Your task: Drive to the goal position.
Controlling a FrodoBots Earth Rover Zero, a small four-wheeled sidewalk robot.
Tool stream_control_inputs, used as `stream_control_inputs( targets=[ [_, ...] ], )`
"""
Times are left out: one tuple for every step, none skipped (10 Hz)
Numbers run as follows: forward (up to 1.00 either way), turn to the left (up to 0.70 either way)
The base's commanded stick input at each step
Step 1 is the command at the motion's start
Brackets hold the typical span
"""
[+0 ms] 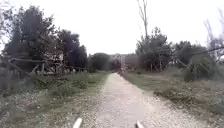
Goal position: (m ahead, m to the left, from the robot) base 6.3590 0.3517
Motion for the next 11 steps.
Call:
stream_control_inputs(
  targets=[
    [0.70, -0.33],
    [0.70, -0.09],
    [0.70, 0.00],
    [0.70, 0.00],
    [0.70, 0.00],
    [0.70, 0.00],
    [0.70, 0.00],
    [0.70, 0.00],
    [0.70, 0.00],
    [0.70, 0.00],
    [0.70, -0.05]
  ],
)
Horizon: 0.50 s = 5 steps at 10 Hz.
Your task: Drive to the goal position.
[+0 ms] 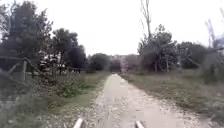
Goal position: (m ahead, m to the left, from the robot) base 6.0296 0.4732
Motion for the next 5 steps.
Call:
stream_control_inputs(
  targets=[
    [0.70, -0.28],
    [0.70, -0.01],
    [0.70, 0.00],
    [0.70, 0.00],
    [0.70, 0.00]
  ],
)
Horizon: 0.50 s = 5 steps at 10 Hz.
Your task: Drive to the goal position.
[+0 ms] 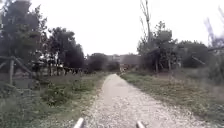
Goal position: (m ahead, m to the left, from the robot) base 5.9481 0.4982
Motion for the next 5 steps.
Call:
stream_control_inputs(
  targets=[
    [0.70, 0.00],
    [0.70, 0.00],
    [0.70, 0.00],
    [0.70, 0.00],
    [0.70, 0.00]
  ],
)
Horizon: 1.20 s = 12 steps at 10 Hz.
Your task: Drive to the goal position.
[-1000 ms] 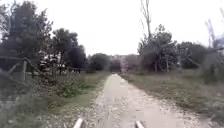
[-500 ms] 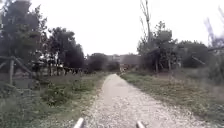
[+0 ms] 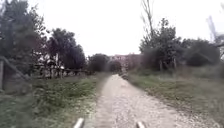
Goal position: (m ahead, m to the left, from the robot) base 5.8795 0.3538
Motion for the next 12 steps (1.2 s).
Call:
stream_control_inputs(
  targets=[
    [0.70, 0.00],
    [0.70, 0.00],
    [0.70, 0.00],
    [0.70, 0.00],
    [0.70, 0.00],
    [0.70, 0.00],
    [0.70, 0.00],
    [0.70, 0.00],
    [0.70, 0.00],
    [0.70, -0.10],
    [0.70, -0.30],
    [0.70, -0.13]
  ],
)
